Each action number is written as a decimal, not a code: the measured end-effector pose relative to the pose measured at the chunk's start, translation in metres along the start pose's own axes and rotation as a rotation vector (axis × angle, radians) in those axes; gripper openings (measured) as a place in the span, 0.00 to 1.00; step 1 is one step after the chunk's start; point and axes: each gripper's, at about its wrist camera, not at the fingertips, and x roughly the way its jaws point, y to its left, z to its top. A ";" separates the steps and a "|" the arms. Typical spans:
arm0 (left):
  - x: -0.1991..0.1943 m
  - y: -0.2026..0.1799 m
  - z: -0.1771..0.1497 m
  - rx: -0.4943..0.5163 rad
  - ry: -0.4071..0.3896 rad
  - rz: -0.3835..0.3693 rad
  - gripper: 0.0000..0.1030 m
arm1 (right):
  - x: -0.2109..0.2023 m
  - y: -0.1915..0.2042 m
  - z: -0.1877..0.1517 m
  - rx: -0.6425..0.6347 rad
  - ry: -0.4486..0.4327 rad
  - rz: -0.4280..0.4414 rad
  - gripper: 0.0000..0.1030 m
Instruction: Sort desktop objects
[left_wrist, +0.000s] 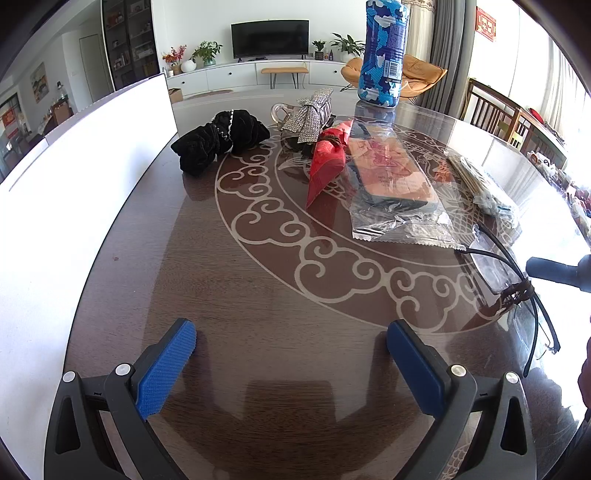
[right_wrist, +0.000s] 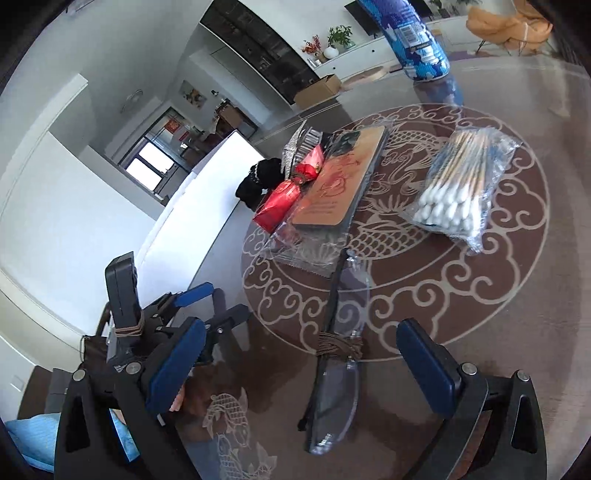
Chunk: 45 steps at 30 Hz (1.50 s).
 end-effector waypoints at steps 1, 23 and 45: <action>0.000 0.000 0.000 0.000 0.000 0.000 1.00 | -0.006 -0.003 -0.002 -0.012 -0.012 -0.059 1.00; -0.058 -0.077 0.033 -0.036 -0.055 -0.352 1.00 | -0.067 -0.056 -0.049 -0.096 -0.024 -0.703 1.00; 0.016 -0.156 0.037 0.027 0.124 -0.158 1.00 | -0.067 -0.054 -0.049 -0.097 -0.024 -0.703 1.00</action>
